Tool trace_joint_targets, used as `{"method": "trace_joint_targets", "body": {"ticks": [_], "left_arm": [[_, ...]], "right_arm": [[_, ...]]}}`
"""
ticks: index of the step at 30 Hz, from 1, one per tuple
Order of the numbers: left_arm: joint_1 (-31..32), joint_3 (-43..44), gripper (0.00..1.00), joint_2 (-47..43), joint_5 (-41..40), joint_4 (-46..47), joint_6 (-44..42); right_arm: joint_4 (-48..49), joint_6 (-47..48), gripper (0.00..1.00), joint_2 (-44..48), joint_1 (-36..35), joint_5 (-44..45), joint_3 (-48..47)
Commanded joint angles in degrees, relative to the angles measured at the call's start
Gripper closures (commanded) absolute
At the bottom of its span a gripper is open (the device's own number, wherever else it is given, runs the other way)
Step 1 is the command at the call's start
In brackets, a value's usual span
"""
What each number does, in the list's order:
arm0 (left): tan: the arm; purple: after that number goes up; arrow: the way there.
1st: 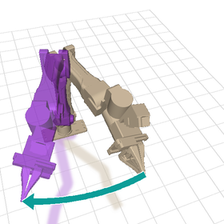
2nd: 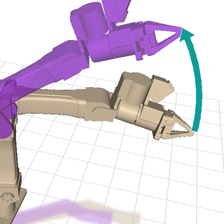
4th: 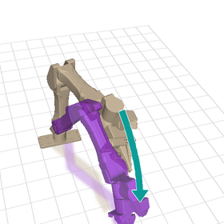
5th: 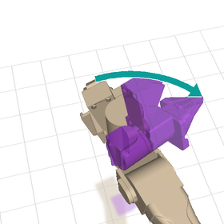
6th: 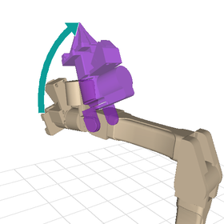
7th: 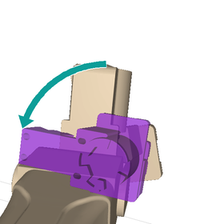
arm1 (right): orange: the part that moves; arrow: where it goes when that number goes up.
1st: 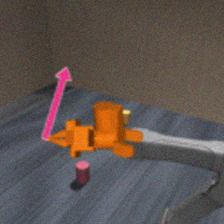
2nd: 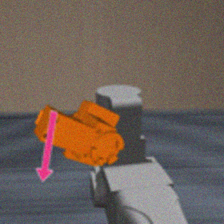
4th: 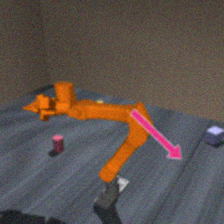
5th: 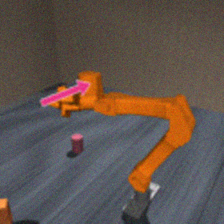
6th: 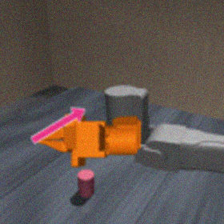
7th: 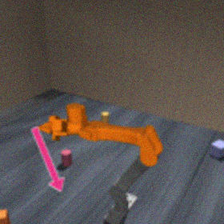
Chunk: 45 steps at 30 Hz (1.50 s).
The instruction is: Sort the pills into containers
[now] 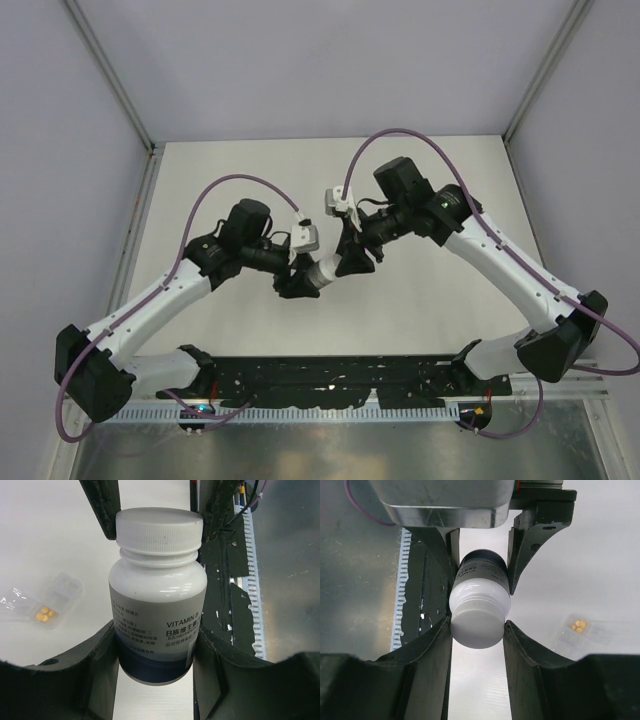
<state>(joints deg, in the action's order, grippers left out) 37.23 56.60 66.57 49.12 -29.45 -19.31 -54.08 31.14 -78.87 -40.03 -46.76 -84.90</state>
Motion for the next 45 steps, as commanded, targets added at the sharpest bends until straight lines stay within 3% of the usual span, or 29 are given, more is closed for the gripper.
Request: {"method": "trace_joint_targets", "body": {"ticks": [1, 19, 26, 34, 40, 45], "left_arm": [[0.0, -0.2, 1.0, -1.4, -3.3, 6.5, 2.3], [2.1, -1.8, 1.0, -1.3, -22.9, 13.4, 6.6], [3.5, -2.0, 1.0, -0.6, -31.6, 14.5, 7.3], [3.7, -2.9, 1.0, 0.0, -32.1, 14.7, 6.9], [3.7, -3.2, 1.0, 0.4, -31.2, 14.7, 6.7], [3.7, -3.6, 1.0, 0.2, -31.1, 14.8, 6.7]], "right_arm": [[2.5, -3.4, 0.83, -1.6, 0.4, -4.0, -1.3], [6.4, -15.9, 0.84, -13.1, 5.8, -11.8, -3.7], [8.9, -21.0, 0.79, -16.9, 7.0, -13.6, -3.9], [9.9, -22.4, 0.6, -17.7, 8.8, -14.1, -3.9], [9.9, -21.6, 0.38, -15.8, 9.8, -13.1, -3.1], [9.9, -20.8, 0.3, -13.8, 10.4, -12.5, -2.3]]}}
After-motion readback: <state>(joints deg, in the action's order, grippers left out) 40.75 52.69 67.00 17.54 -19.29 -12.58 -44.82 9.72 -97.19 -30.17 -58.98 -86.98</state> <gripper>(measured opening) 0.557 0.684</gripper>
